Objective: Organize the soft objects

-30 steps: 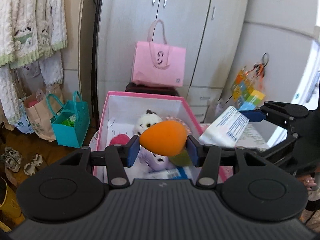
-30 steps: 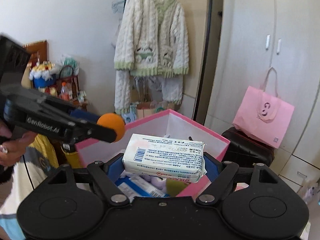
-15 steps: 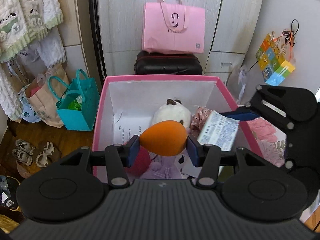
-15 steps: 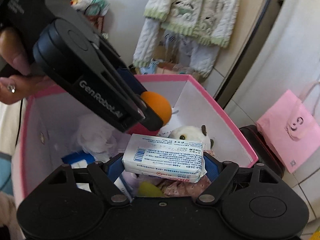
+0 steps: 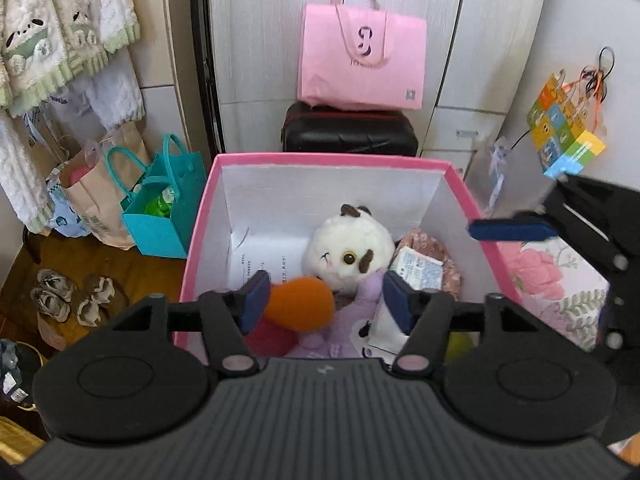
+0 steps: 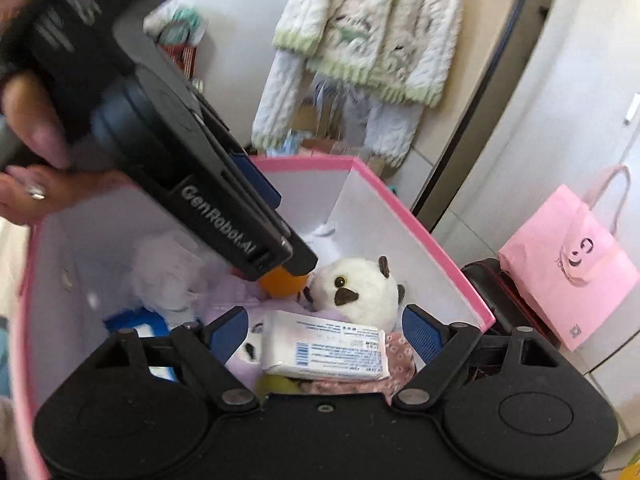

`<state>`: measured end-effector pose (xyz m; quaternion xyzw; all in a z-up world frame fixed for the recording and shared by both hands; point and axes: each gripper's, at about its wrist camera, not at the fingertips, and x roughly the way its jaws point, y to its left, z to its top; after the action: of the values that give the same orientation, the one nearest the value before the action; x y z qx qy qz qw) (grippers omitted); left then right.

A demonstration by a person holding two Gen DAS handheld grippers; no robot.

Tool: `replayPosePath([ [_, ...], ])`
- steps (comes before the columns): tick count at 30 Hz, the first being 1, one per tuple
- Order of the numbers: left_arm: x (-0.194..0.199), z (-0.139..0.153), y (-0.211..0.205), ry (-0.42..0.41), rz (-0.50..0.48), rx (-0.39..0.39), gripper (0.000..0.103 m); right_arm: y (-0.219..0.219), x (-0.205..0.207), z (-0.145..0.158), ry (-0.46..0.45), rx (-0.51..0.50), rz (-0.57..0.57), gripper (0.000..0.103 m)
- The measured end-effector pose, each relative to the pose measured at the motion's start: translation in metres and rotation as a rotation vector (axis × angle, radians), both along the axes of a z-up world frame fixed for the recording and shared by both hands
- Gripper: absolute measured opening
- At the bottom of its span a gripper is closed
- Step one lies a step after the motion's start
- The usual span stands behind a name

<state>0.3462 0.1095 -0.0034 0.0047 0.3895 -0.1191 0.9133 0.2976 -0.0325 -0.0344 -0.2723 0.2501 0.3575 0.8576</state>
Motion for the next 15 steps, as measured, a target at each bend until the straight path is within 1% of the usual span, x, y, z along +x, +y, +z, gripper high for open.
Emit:
replayPosePath([
  [2,-0.011,0.005,0.003,-0.019,0.005,-0.014,0.066,-0.010,-0.016,0.005,-0.019,0.052,-0.010,0.087],
  [4,-0.028,0.011,0.004,-0.050,-0.005,-0.007,0.069,-0.021,-0.033,0.010,-0.037,0.111,-0.029,0.087],
  [6,-0.043,0.017,0.005,-0.073,-0.004,-0.009,0.074,-0.032,-0.046,0.015,-0.021,0.186,-0.051,0.088],
  [9,-0.064,0.025,0.005,-0.082,-0.017,-0.025,0.076,-0.045,-0.061,0.019,0.027,0.275,-0.096,0.088],
  [11,-0.080,0.030,0.001,-0.098,-0.020,-0.016,0.078,-0.050,-0.069,0.019,0.044,0.291,-0.132,0.088],
  [13,-0.096,0.035,-0.002,-0.115,-0.030,-0.008,0.080,-0.056,-0.078,0.019,0.033,0.312,-0.162,0.088],
  [15,-0.112,0.040,-0.004,-0.136,-0.040,-0.004,0.085,-0.065,-0.088,0.020,0.028,0.335,-0.181,0.088],
])
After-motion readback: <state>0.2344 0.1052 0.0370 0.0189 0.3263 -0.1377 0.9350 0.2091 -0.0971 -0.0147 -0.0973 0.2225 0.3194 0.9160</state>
